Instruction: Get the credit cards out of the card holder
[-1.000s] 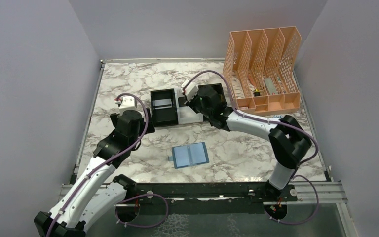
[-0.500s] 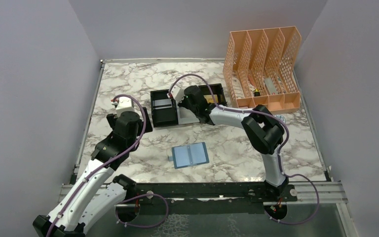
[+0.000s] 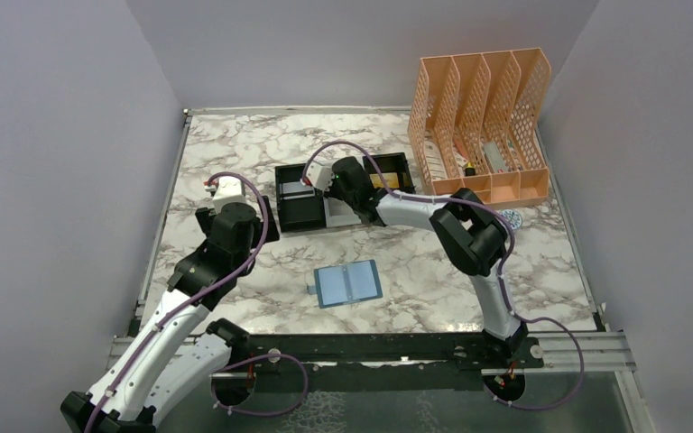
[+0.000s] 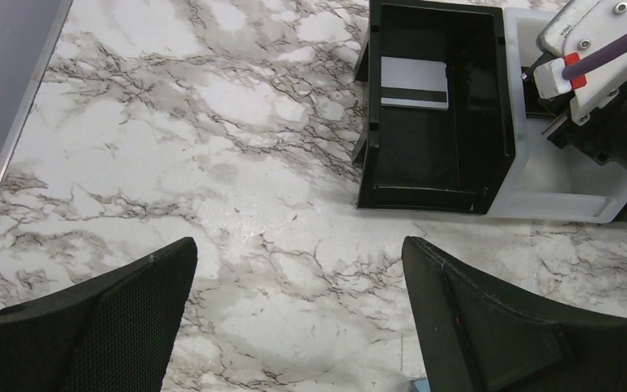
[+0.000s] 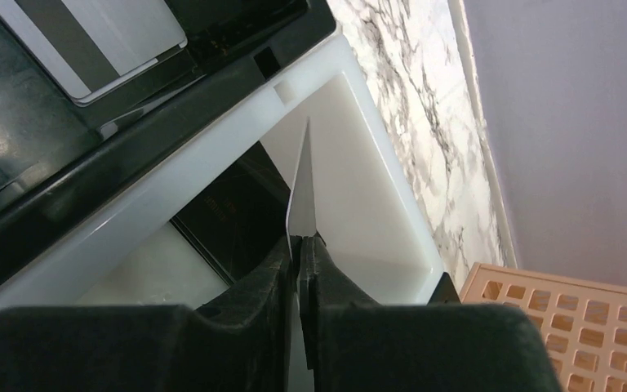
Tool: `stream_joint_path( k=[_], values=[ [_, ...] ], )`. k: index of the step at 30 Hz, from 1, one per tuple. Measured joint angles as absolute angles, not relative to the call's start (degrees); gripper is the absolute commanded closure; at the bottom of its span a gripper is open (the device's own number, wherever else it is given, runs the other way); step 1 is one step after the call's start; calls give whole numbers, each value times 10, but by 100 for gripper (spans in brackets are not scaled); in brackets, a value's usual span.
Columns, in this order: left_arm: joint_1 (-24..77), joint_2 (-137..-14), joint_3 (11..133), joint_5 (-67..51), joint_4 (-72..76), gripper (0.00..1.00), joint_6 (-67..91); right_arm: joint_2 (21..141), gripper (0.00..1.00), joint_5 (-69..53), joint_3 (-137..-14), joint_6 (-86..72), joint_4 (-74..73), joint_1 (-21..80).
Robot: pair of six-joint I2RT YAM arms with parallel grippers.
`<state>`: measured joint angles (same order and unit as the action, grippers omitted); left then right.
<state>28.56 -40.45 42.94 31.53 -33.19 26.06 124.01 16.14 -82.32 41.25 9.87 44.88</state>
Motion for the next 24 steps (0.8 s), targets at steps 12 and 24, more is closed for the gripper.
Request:
stream_joint_path(
  k=[12, 24],
  values=[
    [286, -416, 429, 315, -332, 1, 260, 1242, 63, 105, -834, 416, 50, 440],
    [286, -428, 429, 314, -332, 1, 255, 1235, 62, 93, -833, 389, 41, 434]
  ],
)
